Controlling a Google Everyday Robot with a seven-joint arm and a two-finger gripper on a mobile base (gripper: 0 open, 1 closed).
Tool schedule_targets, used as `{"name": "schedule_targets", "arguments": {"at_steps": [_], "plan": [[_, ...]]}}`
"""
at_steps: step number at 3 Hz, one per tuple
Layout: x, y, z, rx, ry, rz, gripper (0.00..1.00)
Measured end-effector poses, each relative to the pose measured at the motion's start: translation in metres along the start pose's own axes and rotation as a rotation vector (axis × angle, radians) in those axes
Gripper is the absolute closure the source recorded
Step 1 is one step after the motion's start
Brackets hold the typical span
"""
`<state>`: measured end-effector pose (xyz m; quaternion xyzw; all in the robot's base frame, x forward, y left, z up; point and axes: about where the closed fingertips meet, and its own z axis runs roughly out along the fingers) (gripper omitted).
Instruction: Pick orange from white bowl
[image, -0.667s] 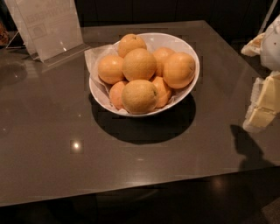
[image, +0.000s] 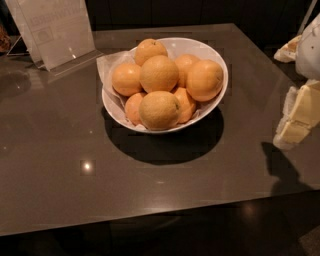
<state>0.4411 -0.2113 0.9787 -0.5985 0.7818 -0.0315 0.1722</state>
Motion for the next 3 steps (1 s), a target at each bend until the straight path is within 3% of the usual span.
{"name": "schedule_targets", "arguments": {"at_steps": [2, 3], "plan": [[-0.041, -0.017, 0.034, -0.086, -0.097, -0.01, 0.0], [-0.041, -0.017, 0.034, -0.086, -0.098, -0.01, 0.0]]}}
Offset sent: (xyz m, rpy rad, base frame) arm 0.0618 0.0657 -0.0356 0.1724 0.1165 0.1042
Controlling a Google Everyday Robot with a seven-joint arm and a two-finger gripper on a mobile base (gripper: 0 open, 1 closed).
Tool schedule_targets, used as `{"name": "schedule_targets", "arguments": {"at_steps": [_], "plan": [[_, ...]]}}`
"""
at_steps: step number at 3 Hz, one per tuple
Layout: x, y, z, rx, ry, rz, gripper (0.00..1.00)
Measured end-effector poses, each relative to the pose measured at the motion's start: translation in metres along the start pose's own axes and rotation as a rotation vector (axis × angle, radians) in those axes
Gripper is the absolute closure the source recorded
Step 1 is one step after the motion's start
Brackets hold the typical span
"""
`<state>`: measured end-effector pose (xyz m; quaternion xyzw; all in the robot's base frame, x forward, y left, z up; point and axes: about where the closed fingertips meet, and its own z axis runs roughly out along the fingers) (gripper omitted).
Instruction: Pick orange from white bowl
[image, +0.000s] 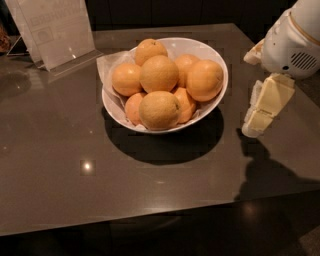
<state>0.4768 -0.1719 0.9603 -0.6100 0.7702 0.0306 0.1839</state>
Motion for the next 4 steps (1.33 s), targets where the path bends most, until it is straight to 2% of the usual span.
{"name": "schedule_targets", "arguments": {"at_steps": [1, 2, 4], "plan": [[-0.005, -0.002, 0.009, -0.015, -0.021, 0.002, 0.0], [-0.023, -0.017, 0.014, -0.009, -0.059, -0.008, 0.0], [-0.032, -0.024, 0.019, -0.009, -0.08, -0.02, 0.0]]}}
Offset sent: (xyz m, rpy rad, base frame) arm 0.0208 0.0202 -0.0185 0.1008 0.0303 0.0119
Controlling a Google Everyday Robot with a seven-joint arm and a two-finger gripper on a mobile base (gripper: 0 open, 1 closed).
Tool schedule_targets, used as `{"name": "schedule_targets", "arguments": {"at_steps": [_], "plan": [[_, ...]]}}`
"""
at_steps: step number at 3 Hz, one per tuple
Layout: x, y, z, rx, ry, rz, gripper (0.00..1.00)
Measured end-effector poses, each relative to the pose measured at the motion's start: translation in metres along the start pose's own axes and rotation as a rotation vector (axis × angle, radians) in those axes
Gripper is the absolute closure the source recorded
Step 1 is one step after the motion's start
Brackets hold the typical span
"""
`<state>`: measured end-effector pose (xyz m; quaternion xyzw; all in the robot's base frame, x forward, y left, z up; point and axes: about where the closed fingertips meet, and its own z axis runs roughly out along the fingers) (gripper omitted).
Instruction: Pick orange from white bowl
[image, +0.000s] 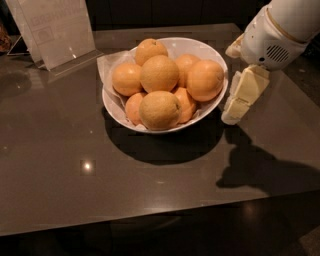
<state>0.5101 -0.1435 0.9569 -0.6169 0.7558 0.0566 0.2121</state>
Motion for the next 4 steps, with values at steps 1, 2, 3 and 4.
{"name": "schedule_targets", "arguments": {"at_steps": [1, 2, 3, 4], "plan": [[-0.0155, -0.0128, 0.0164, -0.032, -0.028, -0.021, 0.0], [-0.0162, -0.0137, 0.0173, -0.032, -0.029, -0.021, 0.0], [-0.0162, -0.0137, 0.0173, -0.032, -0.029, -0.021, 0.24], [-0.0162, -0.0137, 0.0173, -0.032, -0.029, -0.021, 0.22]]}}
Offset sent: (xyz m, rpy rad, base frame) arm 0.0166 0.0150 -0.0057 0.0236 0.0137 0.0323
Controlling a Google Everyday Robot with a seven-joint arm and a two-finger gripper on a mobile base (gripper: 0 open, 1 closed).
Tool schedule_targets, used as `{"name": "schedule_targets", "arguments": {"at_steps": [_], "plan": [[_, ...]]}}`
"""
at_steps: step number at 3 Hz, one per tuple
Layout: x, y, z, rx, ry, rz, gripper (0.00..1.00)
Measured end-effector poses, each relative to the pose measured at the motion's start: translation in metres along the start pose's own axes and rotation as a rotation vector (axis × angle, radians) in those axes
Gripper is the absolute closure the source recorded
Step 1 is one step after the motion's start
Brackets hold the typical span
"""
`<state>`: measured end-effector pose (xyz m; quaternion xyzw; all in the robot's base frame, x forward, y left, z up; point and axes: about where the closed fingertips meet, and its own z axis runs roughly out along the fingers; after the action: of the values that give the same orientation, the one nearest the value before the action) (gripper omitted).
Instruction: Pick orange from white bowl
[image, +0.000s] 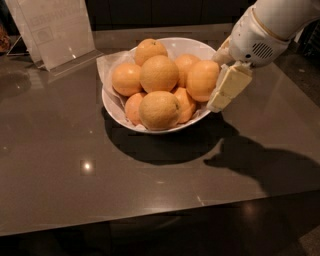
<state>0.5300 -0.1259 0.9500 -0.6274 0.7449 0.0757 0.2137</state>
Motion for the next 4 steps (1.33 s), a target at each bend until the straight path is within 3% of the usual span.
{"name": "schedule_targets", "arguments": {"at_steps": [1, 2, 3, 4], "plan": [[-0.007, -0.003, 0.007, -0.015, 0.0, -0.013, 0.14], [-0.011, -0.01, 0.021, -0.045, 0.0, -0.01, 0.15], [-0.011, -0.012, 0.035, -0.081, 0.001, -0.002, 0.08], [-0.012, -0.011, 0.04, -0.106, 0.004, 0.002, 0.1]]}}
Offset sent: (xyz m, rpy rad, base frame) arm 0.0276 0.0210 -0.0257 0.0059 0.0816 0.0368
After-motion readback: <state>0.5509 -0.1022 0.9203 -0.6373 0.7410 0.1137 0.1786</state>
